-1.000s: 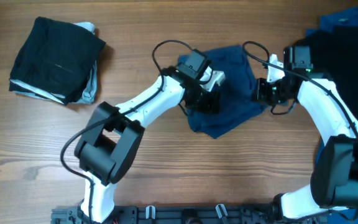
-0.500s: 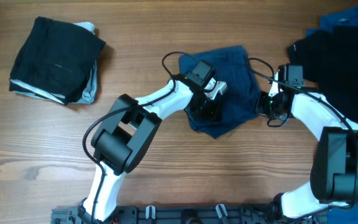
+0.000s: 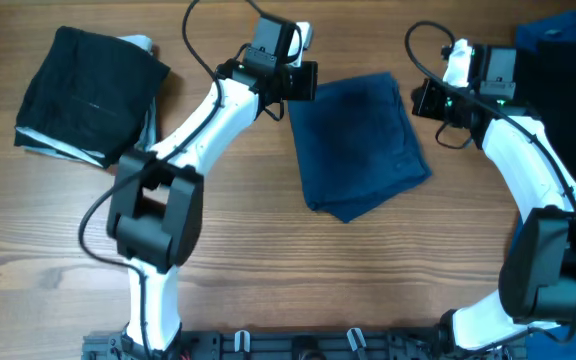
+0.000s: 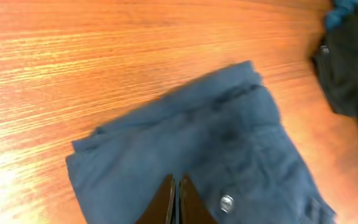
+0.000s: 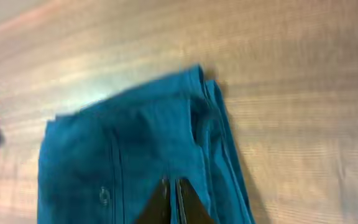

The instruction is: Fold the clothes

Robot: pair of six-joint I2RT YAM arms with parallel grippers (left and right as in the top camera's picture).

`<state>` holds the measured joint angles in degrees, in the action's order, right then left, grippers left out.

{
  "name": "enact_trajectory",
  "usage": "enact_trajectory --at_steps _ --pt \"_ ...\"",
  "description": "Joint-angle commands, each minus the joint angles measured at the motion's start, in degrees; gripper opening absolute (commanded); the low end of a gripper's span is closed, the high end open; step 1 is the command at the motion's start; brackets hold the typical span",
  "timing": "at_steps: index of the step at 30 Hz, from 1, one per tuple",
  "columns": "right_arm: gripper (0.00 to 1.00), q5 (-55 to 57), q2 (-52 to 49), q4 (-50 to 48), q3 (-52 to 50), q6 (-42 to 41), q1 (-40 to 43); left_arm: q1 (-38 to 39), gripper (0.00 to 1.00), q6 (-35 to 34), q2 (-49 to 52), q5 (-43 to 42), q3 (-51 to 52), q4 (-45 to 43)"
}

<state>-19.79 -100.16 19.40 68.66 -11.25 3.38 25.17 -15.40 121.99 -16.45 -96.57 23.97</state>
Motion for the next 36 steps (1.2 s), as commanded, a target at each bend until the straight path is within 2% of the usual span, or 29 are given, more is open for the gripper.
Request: enact_trajectory --at_steps 1,5,7,10,13,15,17,18,22,24,28,33,36 --pt "0.05 -1.79 -5.79 -3.89 0.22 -0.9 -0.28 0.11 0.04 -0.09 6.58 0.48 0.52 -5.09" --pt "0.06 -3.69 -16.13 -9.53 0.24 -0.72 -0.57 0.11 0.05 -0.52 11.91 0.48 0.52 -7.91" --pt "0.05 -3.78 -16.98 -9.51 0.24 -0.39 -0.57 0.11 0.04 -0.52 12.39 0.48 0.57 -7.67" --pt "0.1 -2.84 -13.46 -9.25 0.74 3.82 -0.11 0.11 0.04 -0.52 8.83 0.39 -1.99 -6.95" --pt "0.15 3.15 -5.35 -4.94 0.74 -2.03 3.98 1.95 0.04 -3.37 -1.14 -2.38 -5.07 0.0" --pt "0.35 3.48 -0.24 -0.94 0.74 -4.15 10.36 5.16 0.04 -4.83 -5.51 -2.43 -5.05 6.73" --pt "0.87 3.48 1.42 1.42 0.72 -4.15 14.97 9.14 0.04 -4.81 -5.62 -2.38 -5.01 12.24" --pt "1.0 3.48 1.49 2.58 0.72 -4.17 16.92 10.73 0.04 -4.81 -4.98 -2.38 -4.96 14.19" --pt "1.0 3.48 1.16 2.49 0.59 -4.17 21.09 18.58 0.04 -5.33 -1.7 -2.16 -4.9 21.35" --pt "1.0 3.48 1.16 2.49 0.59 -4.15 21.03 20.31 0.04 -8.72 -0.28 -0.28 -4.9 23.69" --pt "0.99 3.48 1.16 2.49 0.59 -4.15 21.03 21.09 0.04 -11.56 5.18 1.57 -4.87 25.46" --pt "1.0 3.48 1.16 2.49 0.59 -4.15 21.03 20.61 0.05 -13.79 10.95 1.49 -4.87 35.5" --pt "0.99 3.48 1.16 2.49 0.59 -4.15 21.03 19.12 0.04 -13.84 11.72 7.02 -4.87 38.34"
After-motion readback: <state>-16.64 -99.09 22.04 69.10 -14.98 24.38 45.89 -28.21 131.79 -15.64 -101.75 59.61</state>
